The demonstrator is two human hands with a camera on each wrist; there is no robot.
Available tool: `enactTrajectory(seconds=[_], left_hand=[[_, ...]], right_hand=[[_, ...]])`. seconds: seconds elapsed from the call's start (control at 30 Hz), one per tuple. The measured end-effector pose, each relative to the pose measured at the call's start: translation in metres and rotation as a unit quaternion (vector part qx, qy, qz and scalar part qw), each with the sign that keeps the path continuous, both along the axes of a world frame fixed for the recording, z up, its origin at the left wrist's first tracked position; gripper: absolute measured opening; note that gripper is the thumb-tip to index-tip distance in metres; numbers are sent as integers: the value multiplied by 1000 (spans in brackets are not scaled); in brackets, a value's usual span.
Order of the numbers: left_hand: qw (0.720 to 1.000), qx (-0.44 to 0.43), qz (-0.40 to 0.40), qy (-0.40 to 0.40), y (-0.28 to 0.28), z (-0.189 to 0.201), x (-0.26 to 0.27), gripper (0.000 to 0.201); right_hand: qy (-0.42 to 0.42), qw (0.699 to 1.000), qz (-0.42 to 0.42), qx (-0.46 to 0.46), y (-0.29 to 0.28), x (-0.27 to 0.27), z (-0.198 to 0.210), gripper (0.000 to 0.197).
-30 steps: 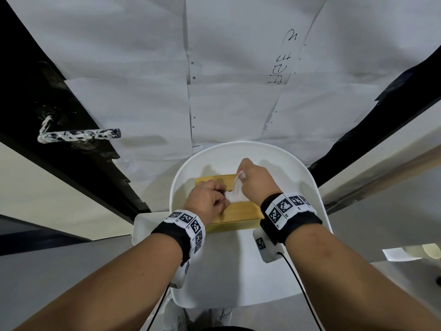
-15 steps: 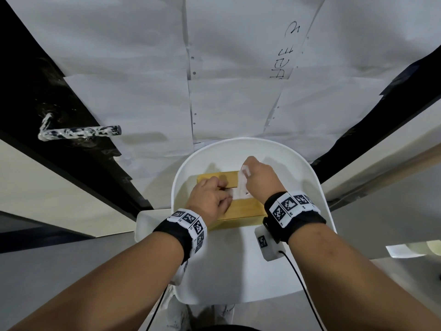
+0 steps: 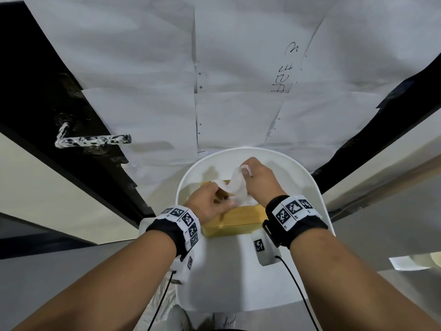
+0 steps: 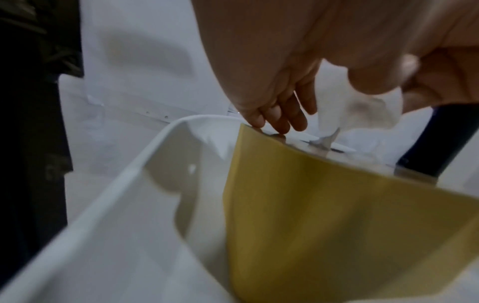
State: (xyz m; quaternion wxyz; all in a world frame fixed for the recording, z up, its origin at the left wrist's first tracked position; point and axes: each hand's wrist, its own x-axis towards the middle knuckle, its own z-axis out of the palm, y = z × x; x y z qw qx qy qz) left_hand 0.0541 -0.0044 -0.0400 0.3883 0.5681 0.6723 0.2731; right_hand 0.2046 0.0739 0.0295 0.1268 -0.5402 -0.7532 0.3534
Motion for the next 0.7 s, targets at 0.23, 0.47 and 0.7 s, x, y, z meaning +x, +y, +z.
enactTrajectory(seconds=[0.23,0.47,0.7], left_hand=[[965,11,186,-183,-6,15,-9,25],[961,-20,200,-188,-22,19,-36,35],[927,-19,254,-275,-30,33,-43,12]], right_hand=[[-63,996,61,-23,-10,-6,3,18],[-51,998,27,-2,-13,-12,1,11],[-84,995,58,7,-25,-31,2,21]])
